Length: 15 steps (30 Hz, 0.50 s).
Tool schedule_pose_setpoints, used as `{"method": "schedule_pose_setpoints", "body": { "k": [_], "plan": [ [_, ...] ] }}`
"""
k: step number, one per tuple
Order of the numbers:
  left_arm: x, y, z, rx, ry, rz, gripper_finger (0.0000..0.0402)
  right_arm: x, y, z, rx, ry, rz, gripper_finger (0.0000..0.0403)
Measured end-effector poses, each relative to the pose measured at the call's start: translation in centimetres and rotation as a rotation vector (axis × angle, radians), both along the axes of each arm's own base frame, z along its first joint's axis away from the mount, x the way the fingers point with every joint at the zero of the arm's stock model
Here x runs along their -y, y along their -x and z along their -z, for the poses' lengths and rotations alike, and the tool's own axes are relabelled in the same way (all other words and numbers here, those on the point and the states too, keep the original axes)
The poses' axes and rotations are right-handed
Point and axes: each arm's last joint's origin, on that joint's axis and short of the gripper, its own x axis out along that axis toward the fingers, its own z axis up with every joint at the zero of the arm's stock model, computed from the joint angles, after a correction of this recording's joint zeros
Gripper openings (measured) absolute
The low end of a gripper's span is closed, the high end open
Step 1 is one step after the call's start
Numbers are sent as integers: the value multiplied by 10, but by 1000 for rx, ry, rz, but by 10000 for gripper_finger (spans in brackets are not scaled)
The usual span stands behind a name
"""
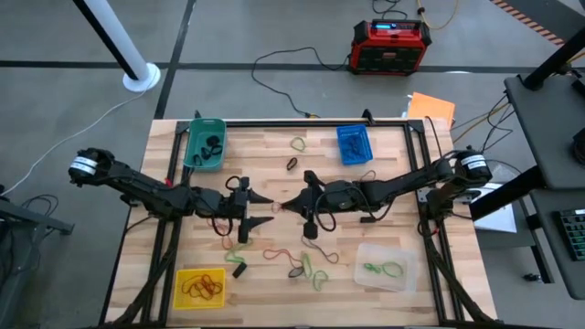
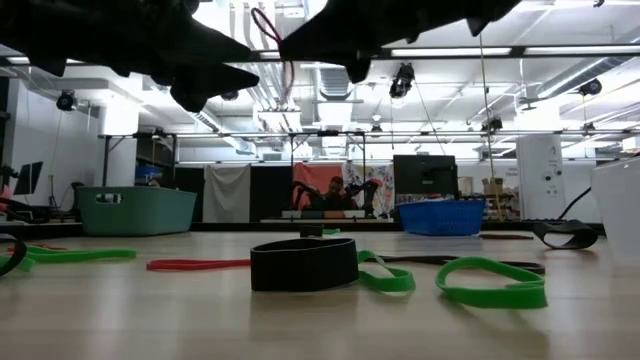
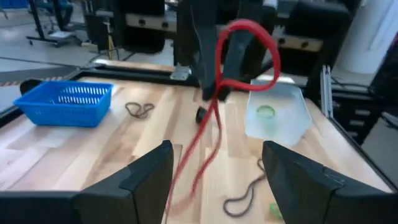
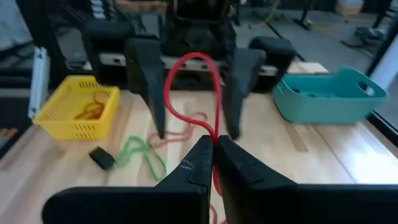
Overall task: Sort rubber bands into baskets
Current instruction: Put the red rubber band into the yellow basket
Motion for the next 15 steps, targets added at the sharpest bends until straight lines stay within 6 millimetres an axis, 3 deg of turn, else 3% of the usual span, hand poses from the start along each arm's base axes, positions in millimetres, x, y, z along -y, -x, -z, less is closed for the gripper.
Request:
{"method": "schedule_pose_setpoints", "body": {
  "k": [15],
  "plan": [
    [7, -32, 13, -27, -50, -32, 219, 3, -12, -1, 156, 31, -22, 12]
  ]
}}
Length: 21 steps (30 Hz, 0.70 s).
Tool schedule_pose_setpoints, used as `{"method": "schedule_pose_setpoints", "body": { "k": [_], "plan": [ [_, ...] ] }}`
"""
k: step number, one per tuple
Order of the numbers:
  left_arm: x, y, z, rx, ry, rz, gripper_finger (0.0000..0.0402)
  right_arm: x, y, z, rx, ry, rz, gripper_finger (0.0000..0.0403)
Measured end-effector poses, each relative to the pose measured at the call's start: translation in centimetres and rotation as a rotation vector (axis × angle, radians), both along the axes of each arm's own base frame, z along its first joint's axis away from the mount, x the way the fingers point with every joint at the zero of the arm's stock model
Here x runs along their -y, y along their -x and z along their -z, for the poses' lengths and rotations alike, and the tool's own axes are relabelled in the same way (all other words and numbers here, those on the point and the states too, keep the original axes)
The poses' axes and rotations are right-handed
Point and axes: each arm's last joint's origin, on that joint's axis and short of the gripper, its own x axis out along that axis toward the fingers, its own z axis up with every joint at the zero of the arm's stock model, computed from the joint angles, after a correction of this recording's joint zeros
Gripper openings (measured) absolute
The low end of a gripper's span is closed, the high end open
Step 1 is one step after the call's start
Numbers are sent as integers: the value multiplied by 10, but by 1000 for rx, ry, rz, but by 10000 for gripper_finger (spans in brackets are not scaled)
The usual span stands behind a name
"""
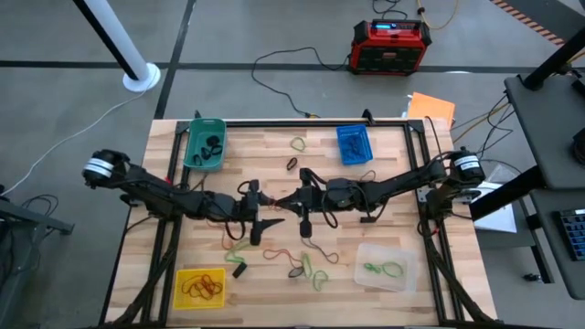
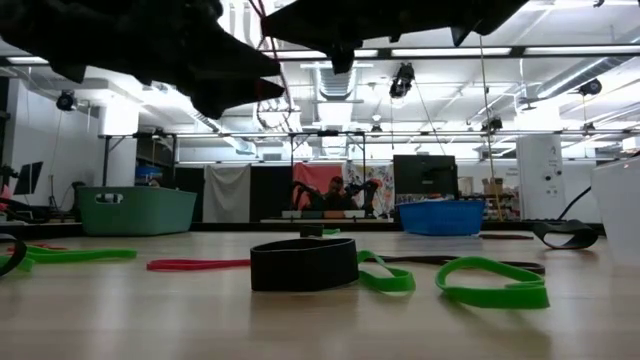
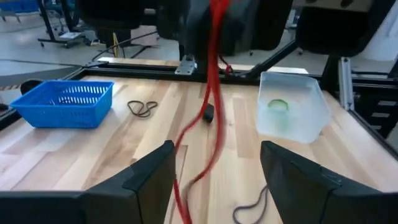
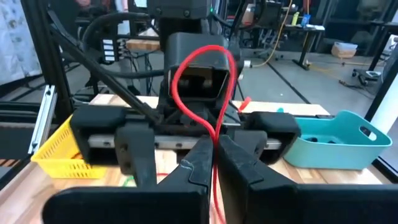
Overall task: Sort rubber bands into baskets
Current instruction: Put the red rubber band into the yellow basket
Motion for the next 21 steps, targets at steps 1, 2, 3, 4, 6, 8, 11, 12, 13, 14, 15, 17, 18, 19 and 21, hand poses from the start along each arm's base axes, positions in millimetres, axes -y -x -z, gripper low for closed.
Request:
{"method": "schedule_pose_setpoints", "body": {
  "k": [1, 2, 3, 4, 6, 8, 11, 12, 13, 14, 15, 17, 18, 19, 21],
  "plan": [
    [1, -3, 0, 0, -9, -1, 213, 0, 0, 0, 0, 0, 0, 12],
    [1, -6, -1, 1, -18, 0, 207, 0, 0, 0, 0, 0, 0, 12],
    [2, -8, -1, -3, -27, -4, 201, 0, 0, 0, 1, -1, 0, 12],
    [2, -11, -1, -4, -34, -5, 194, 0, 0, 0, 5, -1, 0, 12],
    [4, -15, -1, -7, -46, -2, 177, 0, 0, -1, 6, -1, 1, 12],
    [4, -19, 0, -14, -60, 0, 155, 0, 0, 0, -1, 1, 4, 12],
    [5, -21, 3, -29, -72, 0, 107, 1, 0, 1, -10, 2, 6, 12],
    [5, -21, 3, -28, -73, -6, 86, 1, 0, 1, -14, 3, 7, 12],
    [4, -20, 3, -28, -74, -12, 62, 1, 0, 2, -17, 3, 8, 12],
    [4, -19, 3, -28, -71, -17, 36, 2, 0, 2, -18, 2, 9, 12],
    [4, -19, 2, -23, -62, -20, 19, 2, 0, 2, -19, 1, 9, 12],
    [3, -16, 0, -13, -46, -31, 10, 2, 0, 2, -19, 1, 9, 12],
    [3, -15, -2, -4, -42, -36, 9, 2, 0, 2, -19, -5, 10, 12],
    [3, -15, -4, 0, -40, -36, 5, 2, 0, 3, -19, -17, 11, 13],
    [3, -13, -5, -4, -39, -33, 1, 2, 0, 3, -21, -44, 15, 13]
  ]
}}
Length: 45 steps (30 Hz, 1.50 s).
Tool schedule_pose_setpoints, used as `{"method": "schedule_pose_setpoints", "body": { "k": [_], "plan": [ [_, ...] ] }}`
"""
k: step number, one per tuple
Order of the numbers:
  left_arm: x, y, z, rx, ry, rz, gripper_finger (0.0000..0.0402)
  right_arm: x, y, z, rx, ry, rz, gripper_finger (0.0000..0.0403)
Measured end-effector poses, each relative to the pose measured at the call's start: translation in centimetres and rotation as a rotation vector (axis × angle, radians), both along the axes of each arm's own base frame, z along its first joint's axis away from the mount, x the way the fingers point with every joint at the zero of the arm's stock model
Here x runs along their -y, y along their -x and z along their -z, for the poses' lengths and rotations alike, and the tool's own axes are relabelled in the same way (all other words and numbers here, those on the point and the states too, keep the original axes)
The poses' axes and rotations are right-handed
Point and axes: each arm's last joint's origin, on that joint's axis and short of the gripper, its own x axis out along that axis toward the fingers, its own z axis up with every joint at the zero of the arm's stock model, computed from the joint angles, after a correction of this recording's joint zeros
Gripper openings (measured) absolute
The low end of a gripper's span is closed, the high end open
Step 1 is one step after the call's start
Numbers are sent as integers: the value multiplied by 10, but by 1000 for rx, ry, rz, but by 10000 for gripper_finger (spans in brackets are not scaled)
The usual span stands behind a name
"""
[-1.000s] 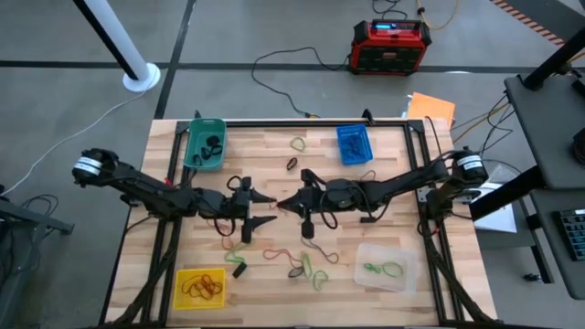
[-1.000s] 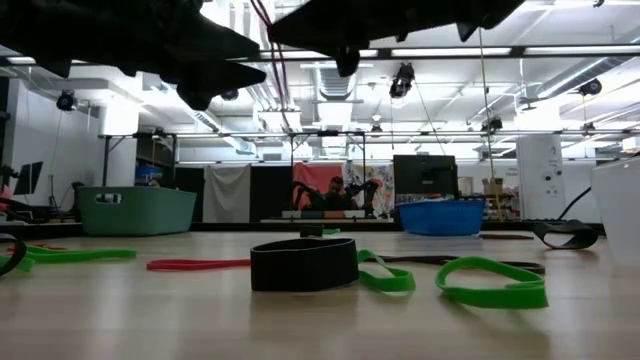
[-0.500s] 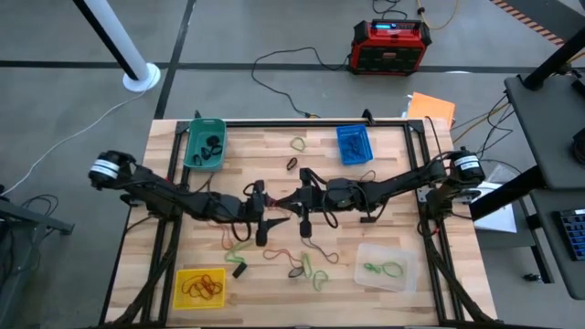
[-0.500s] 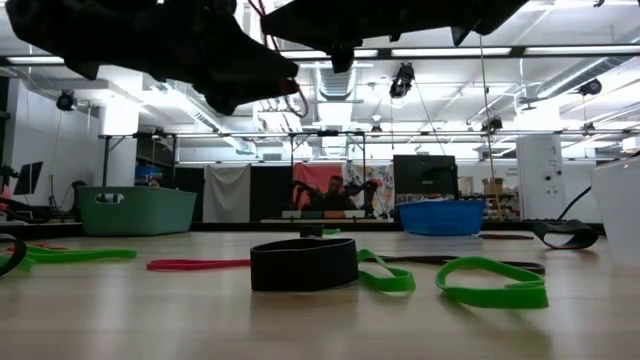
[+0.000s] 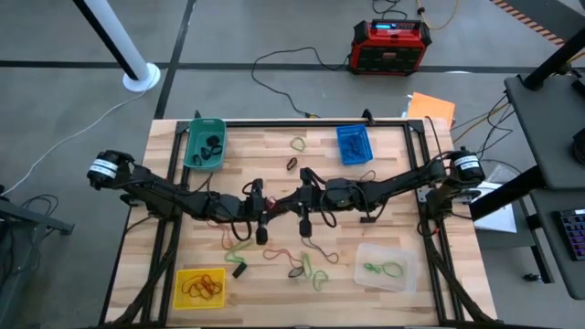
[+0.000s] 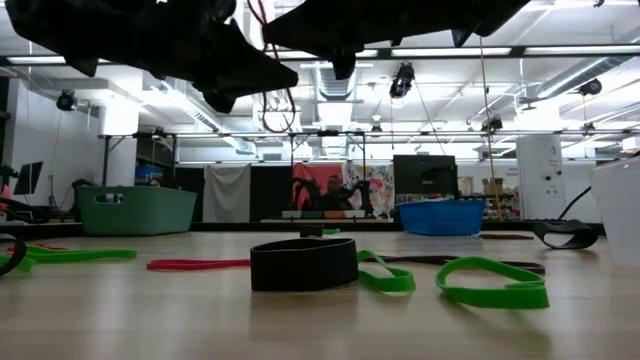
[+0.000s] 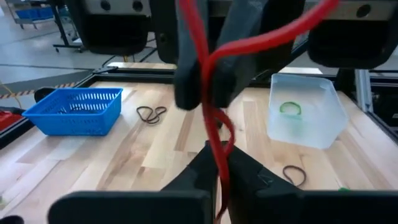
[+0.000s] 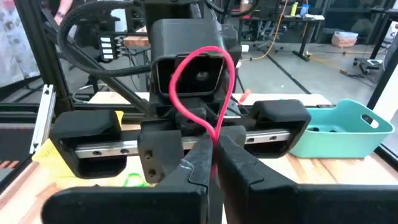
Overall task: Sort rubber bands into baskets
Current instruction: Put the red rubber band into the yellow basket
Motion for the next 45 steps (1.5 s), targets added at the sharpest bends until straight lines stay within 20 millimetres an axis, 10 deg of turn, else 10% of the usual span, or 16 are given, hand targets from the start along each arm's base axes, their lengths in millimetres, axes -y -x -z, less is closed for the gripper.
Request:
{"method": "schedule_pose_setpoints", "body": {
  "k": [28, 39, 45],
  "plan": [
    [10, 30, -14, -313, 273, 55, 0, 5, 14, 6, -203, -69, 107, 186],
    [65, 66, -82, -885, 475, 87, 0, 6, 15, 9, -235, -23, 100, 187],
    [103, 97, -89, -1187, 500, 158, 0, 6, 15, 10, -238, -20, 99, 187]
  ]
}}
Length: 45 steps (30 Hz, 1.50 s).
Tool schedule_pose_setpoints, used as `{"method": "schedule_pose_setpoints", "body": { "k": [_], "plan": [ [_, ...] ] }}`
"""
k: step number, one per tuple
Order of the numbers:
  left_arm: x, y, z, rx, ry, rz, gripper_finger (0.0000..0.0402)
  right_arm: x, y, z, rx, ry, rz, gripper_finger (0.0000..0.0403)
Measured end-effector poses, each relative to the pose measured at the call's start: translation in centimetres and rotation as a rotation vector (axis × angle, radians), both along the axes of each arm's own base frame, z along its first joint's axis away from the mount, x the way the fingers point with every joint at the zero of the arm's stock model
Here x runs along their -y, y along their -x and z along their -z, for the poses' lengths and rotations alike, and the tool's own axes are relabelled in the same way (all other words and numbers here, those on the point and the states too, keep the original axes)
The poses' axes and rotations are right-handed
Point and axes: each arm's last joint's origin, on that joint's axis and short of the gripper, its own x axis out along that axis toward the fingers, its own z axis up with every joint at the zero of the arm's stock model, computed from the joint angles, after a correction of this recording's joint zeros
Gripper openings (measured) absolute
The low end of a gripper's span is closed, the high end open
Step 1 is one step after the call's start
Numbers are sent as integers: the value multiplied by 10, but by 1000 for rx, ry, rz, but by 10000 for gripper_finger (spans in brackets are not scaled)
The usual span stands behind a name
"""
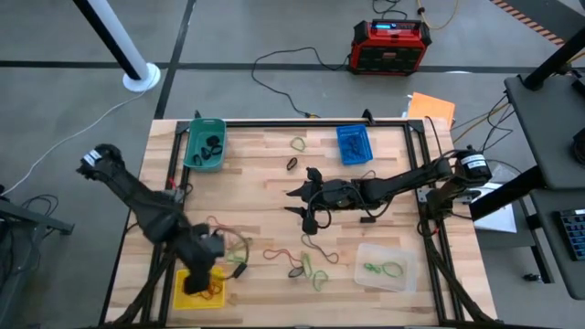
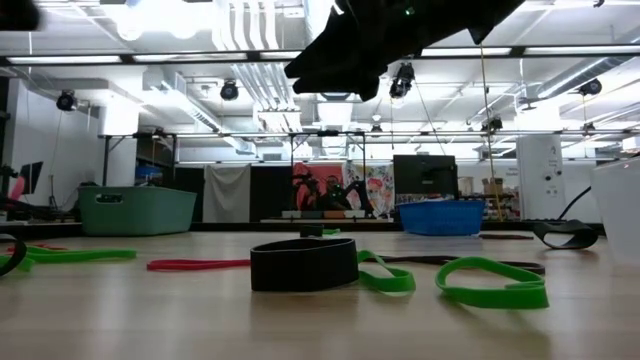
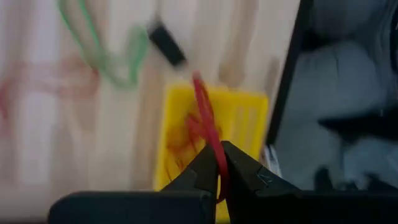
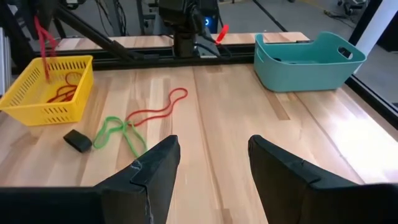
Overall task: Sort rubber bands into baskets
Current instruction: Put the red rubber band into the yellow basket, then put the thin black rubber band into the blue basket
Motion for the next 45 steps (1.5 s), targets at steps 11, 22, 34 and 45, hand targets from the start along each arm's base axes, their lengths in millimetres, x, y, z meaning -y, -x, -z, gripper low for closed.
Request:
{"method": "schedule_pose_setpoints", "body": {
  "k": [11, 22, 34, 45],
  "plan": [
    [47, 19, 36, -232, 143, -113, 0, 0, 1, 1, -8, 8, -3, 187],
    [54, 16, 61, -358, 31, -186, 0, 0, 1, 1, -7, 8, -3, 187],
    [50, 21, 65, -482, -19, -274, 76, 0, 1, 2, -14, 8, -4, 187],
    [47, -2, 40, 19, -233, -62, 112, -4, 15, 23, -337, -81, 42, 187]
  ]
}}
